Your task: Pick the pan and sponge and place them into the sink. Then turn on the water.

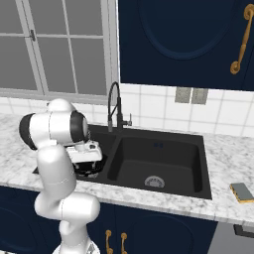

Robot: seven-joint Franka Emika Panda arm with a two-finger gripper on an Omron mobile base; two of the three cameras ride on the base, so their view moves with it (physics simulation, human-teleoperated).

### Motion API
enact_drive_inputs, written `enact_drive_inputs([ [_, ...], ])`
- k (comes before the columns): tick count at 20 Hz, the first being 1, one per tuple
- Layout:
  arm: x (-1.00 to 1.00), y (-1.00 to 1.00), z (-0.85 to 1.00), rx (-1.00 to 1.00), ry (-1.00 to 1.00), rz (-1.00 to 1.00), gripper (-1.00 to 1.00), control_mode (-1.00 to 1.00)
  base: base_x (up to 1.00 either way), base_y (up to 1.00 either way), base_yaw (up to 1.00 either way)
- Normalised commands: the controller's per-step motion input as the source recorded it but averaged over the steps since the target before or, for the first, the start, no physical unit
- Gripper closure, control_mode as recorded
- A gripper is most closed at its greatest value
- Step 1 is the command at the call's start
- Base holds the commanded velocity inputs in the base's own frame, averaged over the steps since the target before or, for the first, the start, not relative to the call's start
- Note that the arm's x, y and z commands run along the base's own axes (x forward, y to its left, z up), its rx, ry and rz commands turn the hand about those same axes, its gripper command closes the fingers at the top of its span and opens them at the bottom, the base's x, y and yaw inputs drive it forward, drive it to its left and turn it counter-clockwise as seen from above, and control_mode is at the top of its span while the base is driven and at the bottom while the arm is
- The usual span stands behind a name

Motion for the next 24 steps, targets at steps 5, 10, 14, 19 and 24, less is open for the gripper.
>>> enact_drive_inputs([
  [5,-0.25,0.0,0.74,0.01,-0.1,0.0,-1.0,-1.0,0.0,0.0,0.0],
  [10,-0.96,-0.02,0.52,0.05,-0.1,0.0,-1.0,-1.0,0.0,0.0,0.0],
  [14,-0.87,-0.13,0.51,0.02,-0.08,0.0,-1.0,-1.0,0.0,0.0,0.0],
  [19,-0.12,-0.35,0.7,0.0,-0.04,0.0,-1.0,-1.0,0.0,0.0,0.0],
  [24,-0.42,-0.65,0.54,0.07,-0.07,0.0,-1.0,-1.0,0.0,0.0,0.0],
])
